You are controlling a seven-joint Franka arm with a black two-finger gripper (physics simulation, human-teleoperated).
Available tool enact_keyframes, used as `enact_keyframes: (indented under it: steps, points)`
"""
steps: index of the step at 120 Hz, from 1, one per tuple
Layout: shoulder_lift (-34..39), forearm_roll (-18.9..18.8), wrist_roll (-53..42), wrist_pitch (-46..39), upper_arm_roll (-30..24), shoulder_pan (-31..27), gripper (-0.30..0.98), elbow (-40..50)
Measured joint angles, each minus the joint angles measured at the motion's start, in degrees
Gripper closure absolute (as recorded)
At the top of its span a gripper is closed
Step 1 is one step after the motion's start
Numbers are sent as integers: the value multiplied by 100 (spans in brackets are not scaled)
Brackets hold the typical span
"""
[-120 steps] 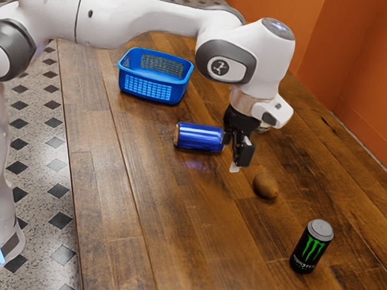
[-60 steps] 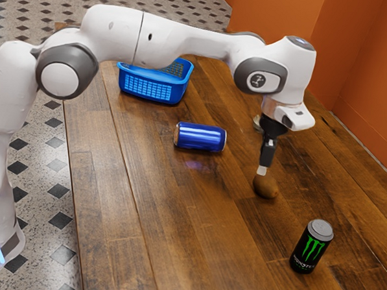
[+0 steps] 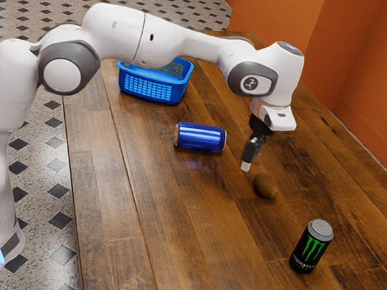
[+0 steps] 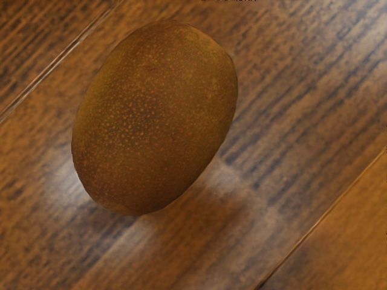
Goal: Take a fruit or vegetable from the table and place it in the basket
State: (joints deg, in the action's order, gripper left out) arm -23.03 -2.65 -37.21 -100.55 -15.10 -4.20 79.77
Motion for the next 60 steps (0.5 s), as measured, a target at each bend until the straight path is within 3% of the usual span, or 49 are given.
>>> enact_keyframes:
  steps: [60]
  points:
    - [-432,56,-882,-723,-242,-1,0,-46]
